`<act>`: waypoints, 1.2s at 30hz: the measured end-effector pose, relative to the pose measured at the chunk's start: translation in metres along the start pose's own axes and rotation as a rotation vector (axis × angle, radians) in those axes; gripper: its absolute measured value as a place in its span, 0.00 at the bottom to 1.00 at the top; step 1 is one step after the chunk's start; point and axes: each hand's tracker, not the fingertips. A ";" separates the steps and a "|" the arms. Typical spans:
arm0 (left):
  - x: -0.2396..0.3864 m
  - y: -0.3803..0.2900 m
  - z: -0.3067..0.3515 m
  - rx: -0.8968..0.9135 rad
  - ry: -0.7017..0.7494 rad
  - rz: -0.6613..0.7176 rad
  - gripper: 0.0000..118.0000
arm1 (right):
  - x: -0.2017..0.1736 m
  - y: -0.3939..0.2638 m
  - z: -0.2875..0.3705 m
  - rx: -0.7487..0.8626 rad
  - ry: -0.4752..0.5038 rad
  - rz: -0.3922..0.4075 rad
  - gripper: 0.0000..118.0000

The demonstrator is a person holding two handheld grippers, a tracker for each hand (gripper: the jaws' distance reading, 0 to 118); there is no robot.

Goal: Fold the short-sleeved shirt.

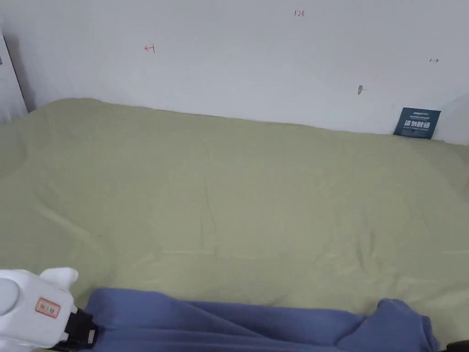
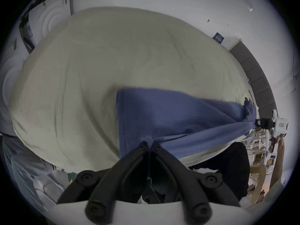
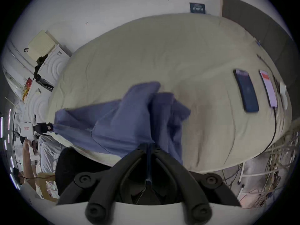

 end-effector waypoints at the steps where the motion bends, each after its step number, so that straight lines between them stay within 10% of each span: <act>1: -0.003 -0.004 -0.006 -0.006 0.008 0.008 0.02 | 0.002 -0.005 -0.007 -0.018 -0.012 -0.005 0.03; 9: -0.019 -0.005 -0.030 -0.009 0.006 0.039 0.02 | 0.010 -0.015 -0.042 -0.029 -0.083 0.022 0.03; 11: -0.017 -0.003 -0.027 -0.010 0.011 0.027 0.18 | 0.011 -0.013 -0.038 -0.025 -0.072 0.018 0.07; 13: -0.007 -0.006 -0.014 -0.013 0.007 0.013 0.67 | 0.009 -0.008 -0.029 -0.047 -0.066 0.012 0.47; 15: 0.004 -0.004 -0.001 -0.020 0.035 0.002 0.90 | 0.000 -0.004 -0.014 -0.076 -0.150 0.047 0.81; 18: 0.024 0.000 0.026 0.001 0.087 -0.045 0.89 | -0.013 0.005 0.009 -0.027 -0.172 0.083 0.78; 20: 0.031 0.003 0.039 0.029 0.086 -0.063 0.77 | -0.021 0.007 0.020 -0.012 -0.158 0.074 0.58; 22: 0.036 0.004 0.051 0.088 0.062 -0.074 0.38 | -0.028 0.010 0.029 0.015 -0.140 0.074 0.15; 24: 0.041 0.004 0.058 0.135 0.058 -0.070 0.29 | -0.042 0.005 0.033 0.030 -0.131 0.101 0.05; 25: 0.042 0.004 0.058 0.134 0.058 -0.079 0.02 | -0.045 0.006 0.035 0.037 -0.138 0.114 0.00; 36: 0.014 0.012 0.048 0.136 0.035 -0.074 0.00 | -0.065 0.006 0.036 0.070 -0.116 0.126 0.00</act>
